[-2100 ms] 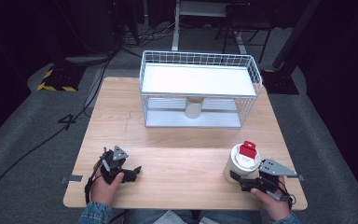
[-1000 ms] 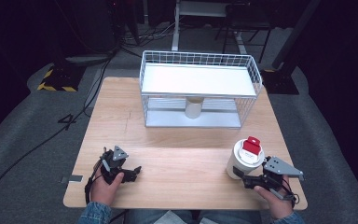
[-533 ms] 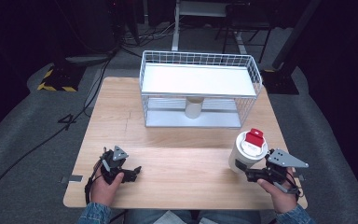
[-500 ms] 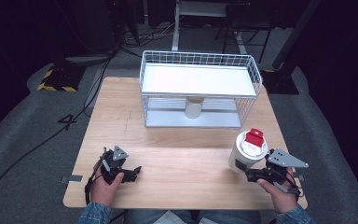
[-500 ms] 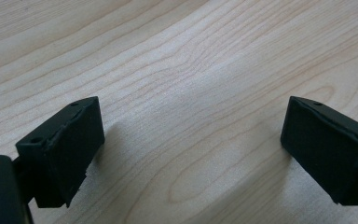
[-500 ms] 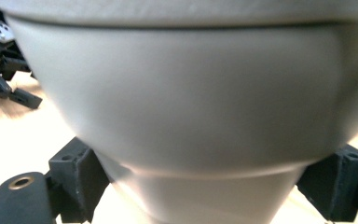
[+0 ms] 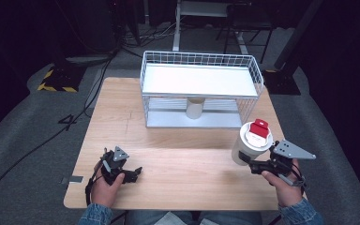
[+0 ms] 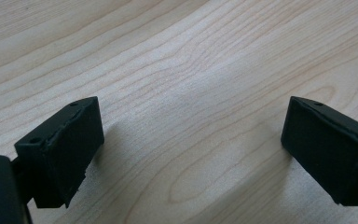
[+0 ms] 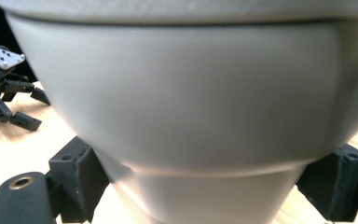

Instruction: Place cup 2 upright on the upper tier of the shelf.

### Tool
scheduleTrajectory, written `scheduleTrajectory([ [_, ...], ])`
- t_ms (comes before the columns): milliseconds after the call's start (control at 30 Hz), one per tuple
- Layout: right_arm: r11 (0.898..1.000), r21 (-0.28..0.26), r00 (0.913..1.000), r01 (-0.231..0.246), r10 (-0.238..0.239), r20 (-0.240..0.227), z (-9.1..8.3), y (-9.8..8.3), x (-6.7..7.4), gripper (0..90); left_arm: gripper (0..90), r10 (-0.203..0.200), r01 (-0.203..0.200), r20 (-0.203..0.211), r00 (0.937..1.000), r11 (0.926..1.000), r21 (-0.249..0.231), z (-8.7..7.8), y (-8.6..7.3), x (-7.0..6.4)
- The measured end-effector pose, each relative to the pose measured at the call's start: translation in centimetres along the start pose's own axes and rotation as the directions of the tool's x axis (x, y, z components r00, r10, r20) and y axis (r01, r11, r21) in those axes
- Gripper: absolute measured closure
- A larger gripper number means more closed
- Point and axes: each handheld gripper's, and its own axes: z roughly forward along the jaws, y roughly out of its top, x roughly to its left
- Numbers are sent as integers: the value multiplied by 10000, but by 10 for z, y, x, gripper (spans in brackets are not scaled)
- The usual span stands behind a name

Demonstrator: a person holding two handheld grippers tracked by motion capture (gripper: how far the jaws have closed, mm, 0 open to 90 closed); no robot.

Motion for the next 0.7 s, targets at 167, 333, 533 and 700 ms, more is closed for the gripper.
scheduleTrajectory([
  [167,9998,-56,9999,-166,166,14,0,10,-6,141,61,-56,56,34,10000,10000,18,0,0,0],
  [333,10000,-89,10000,-30,30,47,0,21,-11,141,61,-60,60,17,10000,10000,-11,0,0,0],
  [533,9997,-172,9999,144,-144,6,3,36,-15,141,61,-47,47,19,10000,10000,21,0,0,0],
  [700,9994,-275,9997,224,-223,23,6,49,-19,141,60,-48,48,18,10000,10000,13,0,0,0],
])
